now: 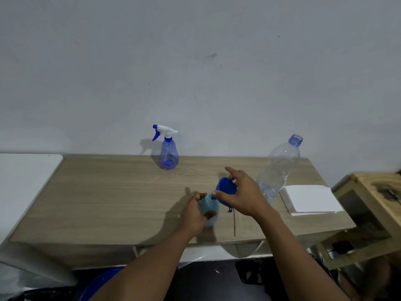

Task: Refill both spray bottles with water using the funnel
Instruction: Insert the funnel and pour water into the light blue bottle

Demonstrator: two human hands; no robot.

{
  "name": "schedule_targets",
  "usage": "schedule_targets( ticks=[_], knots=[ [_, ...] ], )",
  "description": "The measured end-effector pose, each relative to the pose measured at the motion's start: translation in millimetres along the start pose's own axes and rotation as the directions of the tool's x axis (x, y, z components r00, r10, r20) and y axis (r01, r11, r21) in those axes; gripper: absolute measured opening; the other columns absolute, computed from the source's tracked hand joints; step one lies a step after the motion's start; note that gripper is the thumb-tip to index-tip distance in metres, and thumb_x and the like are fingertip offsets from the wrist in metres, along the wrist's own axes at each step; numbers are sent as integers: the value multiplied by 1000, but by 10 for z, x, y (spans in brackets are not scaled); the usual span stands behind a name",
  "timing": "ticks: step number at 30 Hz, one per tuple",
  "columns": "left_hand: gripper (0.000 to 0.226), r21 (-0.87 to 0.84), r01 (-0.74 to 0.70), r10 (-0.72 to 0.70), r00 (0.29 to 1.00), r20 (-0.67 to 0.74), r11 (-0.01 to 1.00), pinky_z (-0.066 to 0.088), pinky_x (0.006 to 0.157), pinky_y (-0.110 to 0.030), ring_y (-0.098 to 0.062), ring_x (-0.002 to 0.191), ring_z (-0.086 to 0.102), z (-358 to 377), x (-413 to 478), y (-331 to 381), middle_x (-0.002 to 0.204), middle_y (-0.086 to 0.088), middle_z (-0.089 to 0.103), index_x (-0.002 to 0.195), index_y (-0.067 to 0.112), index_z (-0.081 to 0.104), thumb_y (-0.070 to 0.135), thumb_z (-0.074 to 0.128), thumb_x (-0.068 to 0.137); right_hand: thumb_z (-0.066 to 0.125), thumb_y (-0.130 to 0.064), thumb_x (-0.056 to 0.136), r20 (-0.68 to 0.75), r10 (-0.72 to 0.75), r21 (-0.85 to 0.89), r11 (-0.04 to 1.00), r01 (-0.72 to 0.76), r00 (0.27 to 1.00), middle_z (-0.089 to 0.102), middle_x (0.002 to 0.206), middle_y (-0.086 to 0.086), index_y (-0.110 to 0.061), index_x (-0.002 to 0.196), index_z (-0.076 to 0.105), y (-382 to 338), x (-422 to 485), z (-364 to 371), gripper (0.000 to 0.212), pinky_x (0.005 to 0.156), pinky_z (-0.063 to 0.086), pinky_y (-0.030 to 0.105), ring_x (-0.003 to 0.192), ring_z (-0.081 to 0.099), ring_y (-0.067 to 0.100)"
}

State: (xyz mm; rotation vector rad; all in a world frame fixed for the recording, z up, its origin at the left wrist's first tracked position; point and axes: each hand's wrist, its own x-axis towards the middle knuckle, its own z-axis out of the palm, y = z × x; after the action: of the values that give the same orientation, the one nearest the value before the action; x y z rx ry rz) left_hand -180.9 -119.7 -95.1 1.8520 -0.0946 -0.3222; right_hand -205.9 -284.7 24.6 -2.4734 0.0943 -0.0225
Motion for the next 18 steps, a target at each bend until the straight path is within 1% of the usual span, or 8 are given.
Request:
schedule_targets(
  ticks=[3, 5, 8, 9, 12, 13, 15, 18],
  knots=[
    [55, -50, 44, -44, 999, -2, 998, 54, 74, -28, -13, 103, 58, 5, 1, 13, 118, 5, 59, 113, 37, 52, 11, 83, 75, 69, -73, 69, -3, -14, -74, 997, 14, 1000, 58, 123, -11, -32, 145, 37, -82, 71, 1, 93, 108, 36, 45, 108, 60, 12],
    [55, -76, 40, -38, 999, 16, 996, 54, 67, -25, -13, 101, 59, 1, -3, 29, 115, 7, 59, 108, 41, 53, 10, 83, 74, 70, -71, 71, -5, -34, -117, 993, 33, 999, 60, 125, -10, -32, 145, 36, -149, 110, 10, 91, 106, 31, 42, 110, 60, 13],
    [60, -87, 35, -34, 999, 11, 996, 59, 82, -44, -19, 104, 61, -20, -21, 50, 113, 9, 61, 102, 49, 58, 9, 86, 68, 71, -70, 69, 5, -53, -145, 988, 53, 999, 62, 123, -8, -30, 146, 35, -234, 161, 15, 93, 104, 29, 39, 109, 60, 13],
    [61, -106, 32, -31, 999, 11, 994, 59, 84, -42, -19, 105, 61, -13, -18, 49, 114, 8, 61, 105, 48, 59, 7, 86, 68, 71, -70, 69, 11, -55, -154, 986, 56, 998, 62, 122, -8, -30, 146, 34, -260, 178, 19, 95, 104, 29, 40, 110, 60, 14],
    [50, -110, 17, -17, 1000, 2, 994, 55, 71, -18, -20, 104, 58, 0, -29, 37, 121, -3, 59, 119, 21, 58, -2, 77, 79, 73, -71, 66, 32, -60, -197, 978, 65, 998, 62, 123, -7, -31, 146, 33, -293, 224, 61, 98, 105, 30, 42, 114, 58, 16],
    [47, -94, 20, -20, 1000, -6, 995, 53, 72, -16, -17, 104, 57, 2, -38, 49, 121, 0, 59, 120, 20, 57, 2, 76, 81, 73, -72, 66, 42, -58, -209, 976, 66, 997, 62, 124, -6, -31, 146, 33, -288, 235, 85, 99, 106, 30, 43, 115, 58, 16],
    [50, -52, 26, -27, 1000, -6, 998, 54, 80, -23, -12, 105, 58, 1, -43, 57, 119, 7, 60, 115, 31, 53, 12, 80, 78, 73, -75, 64, 68, -50, -223, 973, 64, 996, 61, 124, -6, -31, 147, 32, -267, 241, 138, 102, 106, 31, 44, 116, 57, 16],
    [45, -42, 35, -34, 999, 18, 999, 52, 63, -13, -10, 98, 60, -3, -56, 77, 114, 2, 62, 107, 32, 54, 4, 77, 80, 73, -78, 60, 59, -57, -222, 973, 69, 997, 61, 123, -9, -32, 146, 32, -236, 233, 214, 106, 105, 32, 43, 115, 57, 15]
  ],
)
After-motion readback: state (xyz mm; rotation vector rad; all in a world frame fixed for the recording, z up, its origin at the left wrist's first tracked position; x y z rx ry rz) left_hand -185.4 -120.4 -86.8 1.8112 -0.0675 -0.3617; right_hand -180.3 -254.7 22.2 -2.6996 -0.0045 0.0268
